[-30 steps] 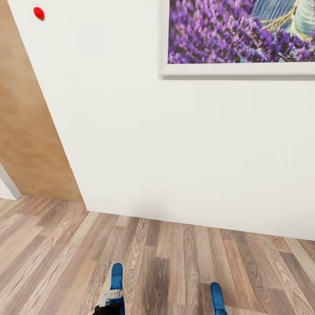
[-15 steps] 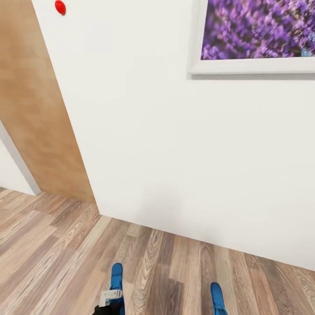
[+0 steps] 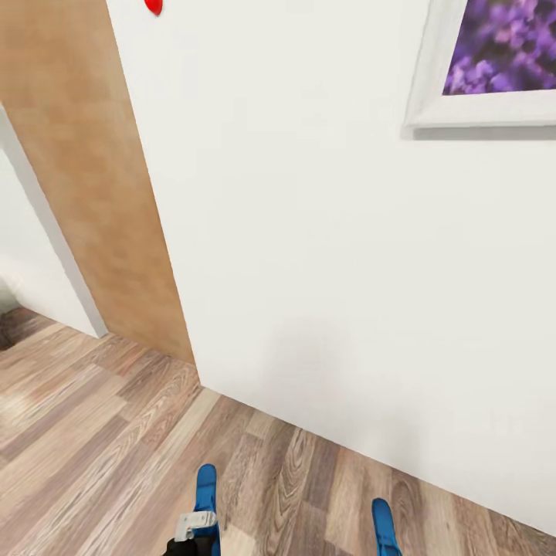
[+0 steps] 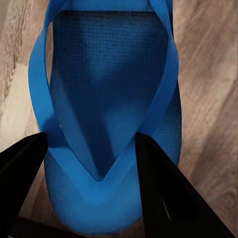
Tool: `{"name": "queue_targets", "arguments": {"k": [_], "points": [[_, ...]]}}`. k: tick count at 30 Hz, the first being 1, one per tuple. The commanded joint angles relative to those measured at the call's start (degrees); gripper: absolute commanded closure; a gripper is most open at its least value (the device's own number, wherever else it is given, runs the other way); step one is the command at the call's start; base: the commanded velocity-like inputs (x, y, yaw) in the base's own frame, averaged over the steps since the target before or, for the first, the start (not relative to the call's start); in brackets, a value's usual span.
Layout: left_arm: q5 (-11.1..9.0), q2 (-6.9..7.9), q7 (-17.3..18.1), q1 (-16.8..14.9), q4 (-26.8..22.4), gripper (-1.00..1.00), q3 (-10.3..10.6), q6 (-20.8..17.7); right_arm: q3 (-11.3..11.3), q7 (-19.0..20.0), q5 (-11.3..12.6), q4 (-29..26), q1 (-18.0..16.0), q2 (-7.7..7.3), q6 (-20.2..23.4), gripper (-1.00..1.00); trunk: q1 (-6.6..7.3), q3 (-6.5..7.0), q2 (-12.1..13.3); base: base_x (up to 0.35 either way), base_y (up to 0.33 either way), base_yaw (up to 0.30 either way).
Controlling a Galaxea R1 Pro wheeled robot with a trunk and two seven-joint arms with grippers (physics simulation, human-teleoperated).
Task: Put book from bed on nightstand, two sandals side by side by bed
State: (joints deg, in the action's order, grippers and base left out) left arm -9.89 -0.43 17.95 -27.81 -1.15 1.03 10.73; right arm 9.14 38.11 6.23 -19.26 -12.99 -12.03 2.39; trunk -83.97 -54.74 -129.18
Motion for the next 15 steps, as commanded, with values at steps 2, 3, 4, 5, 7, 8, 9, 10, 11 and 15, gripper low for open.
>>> {"name": "queue_targets", "arguments": {"k": [2, 3, 4, 5, 7, 8, 9, 10, 11, 15], "points": [[-0.5, -0.01, 0.2, -0.1, 0.1, 1.00, 0.1, 0.1, 0.2, 0.3, 0.5, 0.0, 0.0, -0.01, 0.3, 1.00, -0.01, -0.05, 0.0, 0.161, 0.000, 0.274], [-0.5, -0.01, 0.2, 0.0, 0.1, 1.00, 0.1, 0.1, 0.2, 0.3, 0.5, 0.0, 0.0, 0.01, 0.3, 1.00, -0.01, -0.05, 0.0, 0.082, 0.000, 0.274], [-0.5, -0.01, 0.2, 0.0, 0.1, 1.00, 0.0, 0.1, 0.2, 0.3, 0.5, 0.0, 0.0, 0.01, 0.3, 1.00, -0.01, -0.05, 0.0, 0.052, 0.000, 0.274], [-0.5, -0.01, 0.2, 0.0, 0.1, 1.00, 0.0, 0.1, 0.2, 0.3, 0.5, 0.0, 0.0, 0.02, 0.3, 1.00, -0.01, -0.05, 0.0, 0.034, 0.000, 0.274], [-0.5, -0.01, 0.2, 0.0, 0.1, 1.00, 0.1, 0.2, 0.2, 0.3, 0.5, 0.0, 0.0, 0.03, 0.3, 1.00, -0.01, -0.05, 0.0, 0.018, 0.000, 0.274], [-0.5, -0.01, 0.2, 0.0, 0.1, 1.00, 0.1, 0.2, 0.2, 0.3, 0.5, 0.0, 0.0, 0.03, 0.3, 1.00, -0.01, -0.05, 0.0, 0.009, 0.000, 0.274], [-0.5, -0.01, 0.2, 0.0, 0.1, 1.00, 0.1, 0.2, 0.2, 0.3, 0.5, 0.0, 0.0, 0.04, 0.3, 1.00, -0.01, -0.05, 0.0, 0.006, 0.000, 0.274], [-0.5, -0.01, 0.2, 0.0, 0.1, 1.00, 0.1, 0.2, 0.2, 0.3, 0.5, 0.0, 0.0, 0.04, 0.3, 1.00, -0.01, -0.05, 0.0, 0.004, 0.000, 0.274], [-0.5, -0.01, 0.2, -0.1, 0.1, 1.00, 0.1, 0.2, 0.2, 0.2, 0.5, 0.0, 0.0, 0.04, 0.3, 1.00, -0.01, -0.05, 0.0, 0.002, 0.000, 0.274], [-0.5, 0.00, 0.2, -0.1, 0.1, 1.00, 0.1, 0.2, 0.2, 0.3, 0.5, 0.0, 0.0, 0.03, 0.3, 1.00, -0.01, -0.05, 0.0, 0.001, 0.000, 0.274]]}}
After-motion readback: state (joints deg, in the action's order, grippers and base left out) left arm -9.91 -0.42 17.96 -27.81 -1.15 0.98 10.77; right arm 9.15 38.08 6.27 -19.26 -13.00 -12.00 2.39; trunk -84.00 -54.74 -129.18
